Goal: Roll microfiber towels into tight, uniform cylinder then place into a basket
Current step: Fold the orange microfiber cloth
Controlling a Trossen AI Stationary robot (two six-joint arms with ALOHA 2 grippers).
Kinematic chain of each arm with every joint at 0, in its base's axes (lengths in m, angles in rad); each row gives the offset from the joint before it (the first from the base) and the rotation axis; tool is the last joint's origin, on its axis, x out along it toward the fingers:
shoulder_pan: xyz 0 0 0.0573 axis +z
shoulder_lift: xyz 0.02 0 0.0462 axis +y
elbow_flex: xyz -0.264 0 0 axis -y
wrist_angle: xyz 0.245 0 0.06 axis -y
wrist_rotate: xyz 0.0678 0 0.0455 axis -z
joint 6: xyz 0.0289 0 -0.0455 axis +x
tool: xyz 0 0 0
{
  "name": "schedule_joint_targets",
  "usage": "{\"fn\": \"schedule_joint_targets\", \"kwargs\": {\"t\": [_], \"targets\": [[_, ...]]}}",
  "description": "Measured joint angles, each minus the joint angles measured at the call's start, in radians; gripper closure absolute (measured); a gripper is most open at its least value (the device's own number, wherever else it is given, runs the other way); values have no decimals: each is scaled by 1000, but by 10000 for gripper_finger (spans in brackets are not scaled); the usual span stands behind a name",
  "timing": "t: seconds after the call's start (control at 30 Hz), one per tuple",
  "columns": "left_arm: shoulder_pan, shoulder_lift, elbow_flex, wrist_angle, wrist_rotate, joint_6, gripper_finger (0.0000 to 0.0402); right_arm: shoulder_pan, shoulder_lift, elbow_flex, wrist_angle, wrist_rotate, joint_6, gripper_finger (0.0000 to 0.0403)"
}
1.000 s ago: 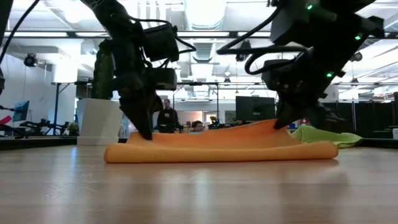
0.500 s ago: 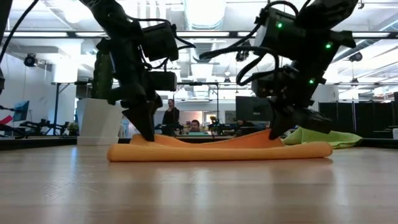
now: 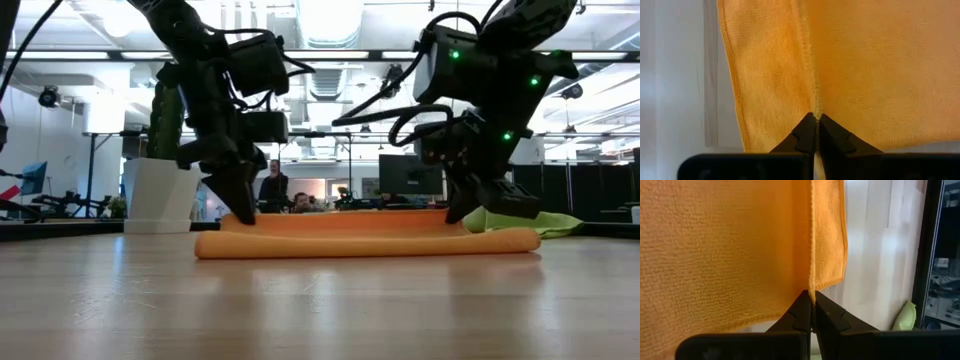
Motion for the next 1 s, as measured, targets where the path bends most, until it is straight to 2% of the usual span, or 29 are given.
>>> {"fn": "schedule_joint_targets", "kwargs": {"t": [0.47,0.57,0.77,1.0], "targets": [[-1,31,-3,70,-46,1,400,0,0,-6,28,1,8,388],[-1,31,-3,71,-72,3,391,0,0,-7,44,1,31,370],[-2,28,-4,70,-155,5,343,-2,0,-17,45,1,56,314],[-3,28,-3,31,-160,6,304,-2,0,-34,33,44,84,272]]}}
